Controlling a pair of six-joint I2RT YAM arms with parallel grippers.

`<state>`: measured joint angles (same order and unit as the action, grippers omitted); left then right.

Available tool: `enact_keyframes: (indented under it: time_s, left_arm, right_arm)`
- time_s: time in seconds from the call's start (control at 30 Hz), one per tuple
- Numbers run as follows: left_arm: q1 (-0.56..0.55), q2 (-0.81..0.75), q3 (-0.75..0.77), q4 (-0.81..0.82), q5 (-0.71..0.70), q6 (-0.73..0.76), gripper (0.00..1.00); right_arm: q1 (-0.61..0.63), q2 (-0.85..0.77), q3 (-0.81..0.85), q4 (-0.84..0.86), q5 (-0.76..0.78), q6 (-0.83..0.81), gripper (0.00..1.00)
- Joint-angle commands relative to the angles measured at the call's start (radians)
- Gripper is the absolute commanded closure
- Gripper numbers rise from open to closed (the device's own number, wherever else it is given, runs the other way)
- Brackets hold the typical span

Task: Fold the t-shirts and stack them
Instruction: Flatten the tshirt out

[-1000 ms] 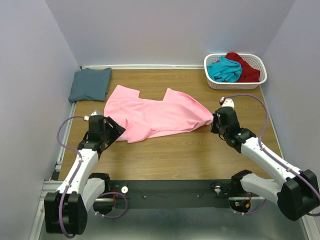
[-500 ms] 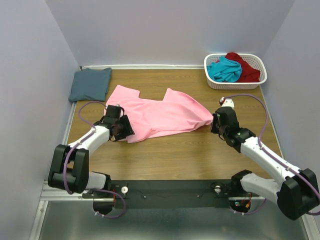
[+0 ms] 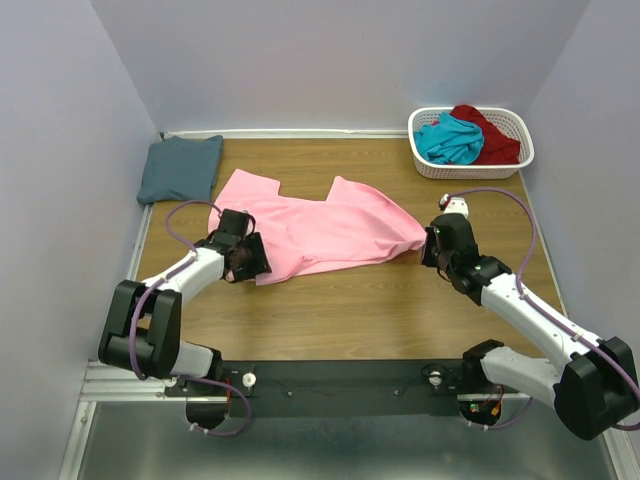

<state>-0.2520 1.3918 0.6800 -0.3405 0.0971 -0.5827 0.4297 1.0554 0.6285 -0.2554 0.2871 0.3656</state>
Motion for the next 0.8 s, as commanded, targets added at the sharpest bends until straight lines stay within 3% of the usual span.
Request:
enact_keyframes:
  time_s: [0.0,0.07,0.2,0.27,0.77]
  left_arm:
    - [-0.009,0.024,0.007,-0.017,-0.027,0.018,0.42]
    - [-0.009,0.023,0.006,-0.017,-0.030,0.018,0.44]
    - [-0.012,-0.007,0.016,-0.035,-0.048,0.012,0.64]
    - [-0.015,-0.034,0.029,-0.045,-0.054,0.012,0.66]
    - [-0.036,-0.022,0.044,-0.017,-0.016,-0.016,0.66]
  right_arm:
    - [-0.006,-0.003,0.007,0.008,0.030,0.010,0.99]
    - [-0.006,-0.008,0.007,0.008,0.029,0.012,0.99]
    - [-0.006,-0.009,0.008,0.007,0.029,0.012,0.99]
    - [-0.006,-0.009,0.011,0.008,0.027,0.012,0.99]
    - [-0.006,-0.011,0.010,0.007,0.023,0.016,0.99]
